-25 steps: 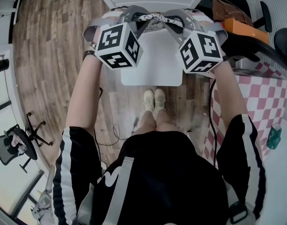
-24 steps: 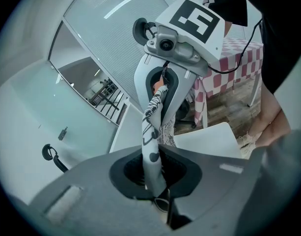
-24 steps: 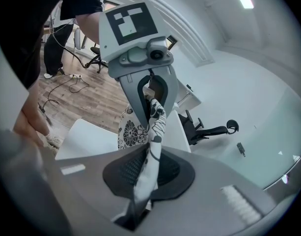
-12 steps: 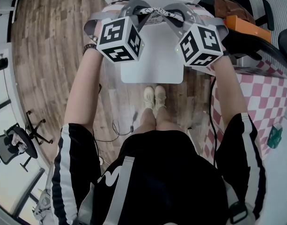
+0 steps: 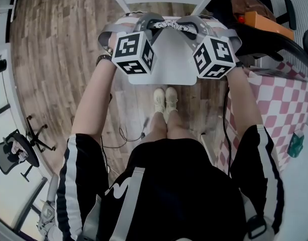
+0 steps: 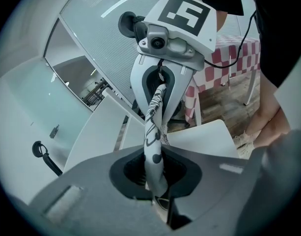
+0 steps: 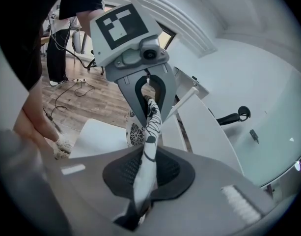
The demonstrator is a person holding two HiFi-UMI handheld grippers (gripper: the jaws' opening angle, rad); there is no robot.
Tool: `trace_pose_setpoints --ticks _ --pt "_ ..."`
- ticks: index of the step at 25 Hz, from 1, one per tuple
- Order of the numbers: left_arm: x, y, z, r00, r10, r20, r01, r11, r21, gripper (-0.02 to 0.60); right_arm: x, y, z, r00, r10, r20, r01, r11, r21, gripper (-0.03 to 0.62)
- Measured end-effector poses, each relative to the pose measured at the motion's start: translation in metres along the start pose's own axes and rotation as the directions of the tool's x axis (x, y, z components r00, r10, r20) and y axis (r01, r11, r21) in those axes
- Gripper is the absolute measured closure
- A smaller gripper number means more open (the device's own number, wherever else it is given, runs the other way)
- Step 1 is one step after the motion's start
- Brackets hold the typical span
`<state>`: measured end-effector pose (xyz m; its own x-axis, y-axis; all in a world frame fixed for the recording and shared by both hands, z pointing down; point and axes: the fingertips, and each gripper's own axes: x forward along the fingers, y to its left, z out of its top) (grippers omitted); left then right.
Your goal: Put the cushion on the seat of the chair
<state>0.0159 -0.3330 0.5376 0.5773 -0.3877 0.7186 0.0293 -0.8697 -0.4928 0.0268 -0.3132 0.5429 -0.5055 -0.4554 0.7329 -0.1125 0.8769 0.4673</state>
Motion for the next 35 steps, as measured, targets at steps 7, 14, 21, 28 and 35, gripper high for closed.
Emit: trace_pose_setpoints --ticks 7,14,21,28,35 --pt "0.011 -0.047 -0.002 0.999 -0.043 0.011 0.044 0.998 -0.054 0.565 0.005 0.048 -0.013 0.998 0.057 -0.002 -0.057 0.997 0.050 0.583" --pt "0.019 -0.093 -0.004 0.998 -0.067 0.019 0.069 0.992 -0.110 0.565 0.009 0.091 -0.023 0.995 0.100 -0.005 -0.099 0.989 0.110 0.583" --pt "0.027 -0.143 -0.009 0.994 -0.108 0.033 0.112 0.979 -0.169 0.565 0.014 0.141 -0.032 0.988 0.154 -0.011 -0.150 0.976 0.157 0.583" --pt "0.032 -0.182 -0.017 0.992 -0.125 0.033 0.130 0.969 -0.208 0.565 0.022 0.180 -0.036 0.981 0.193 -0.013 -0.186 0.959 0.215 0.583" --pt "0.040 -0.211 -0.028 0.991 -0.130 0.028 0.133 0.965 -0.228 0.565 0.034 0.209 -0.042 0.975 0.222 -0.011 -0.213 0.947 0.241 0.582"
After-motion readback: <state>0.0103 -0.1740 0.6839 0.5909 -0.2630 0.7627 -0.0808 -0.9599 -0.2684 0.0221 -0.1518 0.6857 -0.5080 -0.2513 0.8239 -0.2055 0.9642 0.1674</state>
